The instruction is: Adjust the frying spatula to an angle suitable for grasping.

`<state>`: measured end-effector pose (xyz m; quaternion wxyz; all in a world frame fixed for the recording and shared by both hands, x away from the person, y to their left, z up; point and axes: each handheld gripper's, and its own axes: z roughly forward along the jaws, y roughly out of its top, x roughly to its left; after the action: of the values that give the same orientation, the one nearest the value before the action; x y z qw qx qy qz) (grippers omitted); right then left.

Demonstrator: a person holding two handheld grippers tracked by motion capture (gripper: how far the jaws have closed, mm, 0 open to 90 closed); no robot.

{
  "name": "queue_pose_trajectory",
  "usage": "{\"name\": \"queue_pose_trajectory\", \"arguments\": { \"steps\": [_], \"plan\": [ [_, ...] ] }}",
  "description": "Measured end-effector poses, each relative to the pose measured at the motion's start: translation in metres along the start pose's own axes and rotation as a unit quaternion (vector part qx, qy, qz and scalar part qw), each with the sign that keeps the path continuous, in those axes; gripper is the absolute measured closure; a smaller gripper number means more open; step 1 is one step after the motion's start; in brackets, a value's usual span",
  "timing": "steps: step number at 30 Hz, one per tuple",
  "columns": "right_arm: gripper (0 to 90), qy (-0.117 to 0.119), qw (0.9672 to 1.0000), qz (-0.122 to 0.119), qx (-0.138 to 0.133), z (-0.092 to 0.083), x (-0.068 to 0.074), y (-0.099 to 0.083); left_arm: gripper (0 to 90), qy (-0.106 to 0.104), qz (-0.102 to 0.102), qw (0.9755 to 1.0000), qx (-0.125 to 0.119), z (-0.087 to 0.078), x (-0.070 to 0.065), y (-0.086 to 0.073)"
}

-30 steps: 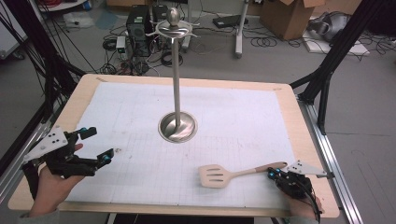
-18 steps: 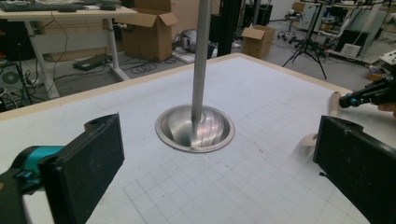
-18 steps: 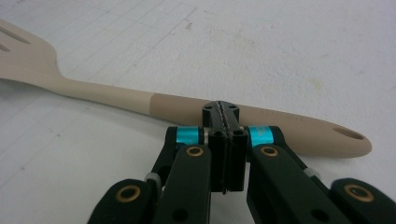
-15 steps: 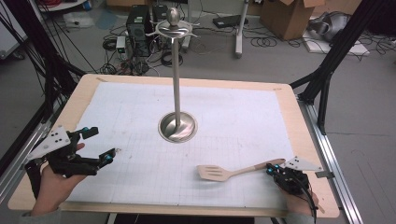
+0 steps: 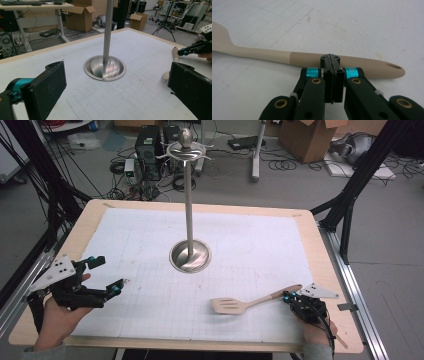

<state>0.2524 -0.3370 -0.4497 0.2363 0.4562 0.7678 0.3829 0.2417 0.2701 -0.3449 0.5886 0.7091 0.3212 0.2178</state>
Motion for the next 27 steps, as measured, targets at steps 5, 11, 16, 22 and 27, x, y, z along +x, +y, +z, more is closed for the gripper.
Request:
{"name": "queue_pose_trajectory", "arguments": {
  "steps": [5, 11, 16, 22, 27],
  "plan": [
    [90.0, -0.002, 1.0000, -0.010, -0.001, 0.011, -0.003, 0.008, 2.3, 0.002, 0.000, 1.0000, -0.001, -0.001, 0.001, 0.000],
    [90.0, 0.000, 1.0000, -0.008, 0.001, 0.017, -0.005, 0.012, 2.3, 0.001, 0.000, 1.0000, -0.002, -0.002, 0.001, 0.000],
    [90.0, -0.002, 1.0000, -0.008, 0.001, 0.023, -0.006, 0.017, 2.3, 0.001, -0.001, 1.0000, -0.001, -0.001, 0.000, 0.000],
    [90.0, -0.005, 0.9999, -0.011, 0.000, 0.033, -0.007, 0.024, 2.3, 0.002, -0.001, 1.0000, -0.001, -0.001, 0.002, 0.000],
    [90.0, -0.005, 0.9999, -0.009, 0.002, 0.041, -0.007, 0.031, 2.3, 0.002, -0.003, 1.0000, -0.001, -0.002, 0.002, -0.001]
  ]
}}
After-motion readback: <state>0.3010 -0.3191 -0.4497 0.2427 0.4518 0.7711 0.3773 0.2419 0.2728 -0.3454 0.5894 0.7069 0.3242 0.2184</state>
